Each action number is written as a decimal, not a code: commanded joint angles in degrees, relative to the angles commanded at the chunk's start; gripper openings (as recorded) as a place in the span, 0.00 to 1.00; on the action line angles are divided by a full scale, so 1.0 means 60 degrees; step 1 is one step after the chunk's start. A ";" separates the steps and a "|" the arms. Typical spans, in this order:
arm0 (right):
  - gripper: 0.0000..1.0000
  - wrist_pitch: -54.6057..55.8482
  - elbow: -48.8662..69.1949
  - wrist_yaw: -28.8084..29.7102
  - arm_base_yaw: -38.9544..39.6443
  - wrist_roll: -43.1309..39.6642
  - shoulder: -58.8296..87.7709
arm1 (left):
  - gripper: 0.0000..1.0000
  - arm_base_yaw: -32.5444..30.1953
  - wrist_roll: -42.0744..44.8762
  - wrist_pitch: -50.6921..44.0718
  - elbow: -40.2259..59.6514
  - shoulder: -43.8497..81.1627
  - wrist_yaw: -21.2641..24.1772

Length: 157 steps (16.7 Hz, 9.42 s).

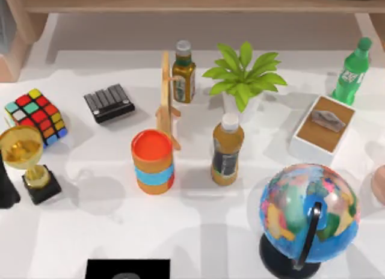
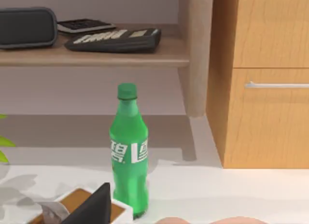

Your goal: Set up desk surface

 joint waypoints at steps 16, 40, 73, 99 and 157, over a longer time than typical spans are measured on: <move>1.00 0.0000 0.0000 0.0000 0.0000 0.0000 0.0000 | 1.00 -0.3806 0.0064 -0.0804 1.4451 1.3520 -0.3532; 1.00 0.0000 0.0000 0.0000 0.0000 0.0000 0.0000 | 1.00 -0.4964 0.0082 -0.1650 2.1316 1.9411 -0.4588; 1.00 0.0000 0.0000 0.0000 0.0000 0.0000 0.0000 | 0.00 -0.5404 0.0119 -0.1468 1.9707 1.7971 -0.5020; 1.00 0.0000 0.0000 0.0000 0.0000 0.0000 0.0000 | 0.00 0.5621 0.9967 0.3412 1.2284 1.6868 -0.0306; 1.00 0.0000 0.0000 0.0000 0.0000 0.0000 0.0000 | 1.00 0.4949 1.6489 0.6215 0.8681 1.7715 0.5178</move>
